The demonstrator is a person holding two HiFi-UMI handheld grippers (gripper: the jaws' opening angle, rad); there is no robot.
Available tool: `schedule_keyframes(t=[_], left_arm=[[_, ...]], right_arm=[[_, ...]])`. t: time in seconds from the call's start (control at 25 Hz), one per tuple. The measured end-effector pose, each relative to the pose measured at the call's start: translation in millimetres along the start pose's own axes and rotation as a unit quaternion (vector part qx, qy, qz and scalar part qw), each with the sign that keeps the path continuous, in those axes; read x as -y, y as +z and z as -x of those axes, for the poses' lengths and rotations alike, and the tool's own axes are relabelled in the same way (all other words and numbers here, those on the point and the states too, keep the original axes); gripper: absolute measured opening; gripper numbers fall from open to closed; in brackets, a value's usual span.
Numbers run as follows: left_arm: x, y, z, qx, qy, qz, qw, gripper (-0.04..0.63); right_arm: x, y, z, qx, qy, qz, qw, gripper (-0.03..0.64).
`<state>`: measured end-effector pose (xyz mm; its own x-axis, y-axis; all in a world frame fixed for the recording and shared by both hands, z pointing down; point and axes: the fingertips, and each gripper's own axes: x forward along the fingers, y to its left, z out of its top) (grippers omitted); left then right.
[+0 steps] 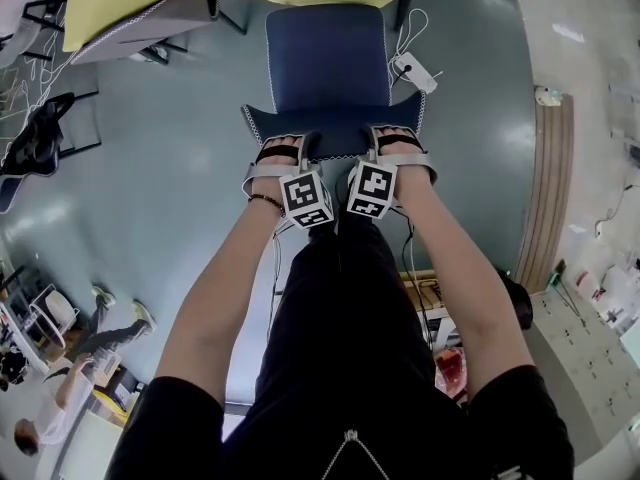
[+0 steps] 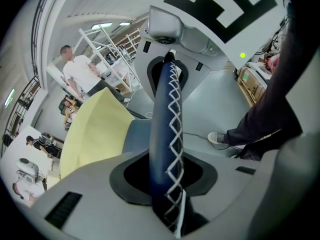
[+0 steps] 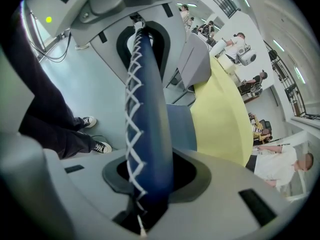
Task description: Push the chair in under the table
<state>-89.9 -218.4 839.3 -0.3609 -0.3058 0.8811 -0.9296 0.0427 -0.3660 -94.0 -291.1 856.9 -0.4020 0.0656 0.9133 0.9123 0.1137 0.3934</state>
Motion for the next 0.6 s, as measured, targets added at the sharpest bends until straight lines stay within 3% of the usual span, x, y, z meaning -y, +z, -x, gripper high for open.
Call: schedule_keyframes(t=[0.4, 0.6], left_arm=[[-3.4, 1.1, 1.3, -0.001, 0.015, -0.008, 0.9999, 0.119], [-28.0, -0.1, -11.3, -0.007, 0.021, 0.002, 0.9998, 0.126]], right_arm=[[2.3, -0.8, 1.1, -0.001, -0.01, 0.005, 1.0, 0.124], [26.4, -1.0, -13.0, 0.0, -0.005, 0.002, 1.0, 0.126]])
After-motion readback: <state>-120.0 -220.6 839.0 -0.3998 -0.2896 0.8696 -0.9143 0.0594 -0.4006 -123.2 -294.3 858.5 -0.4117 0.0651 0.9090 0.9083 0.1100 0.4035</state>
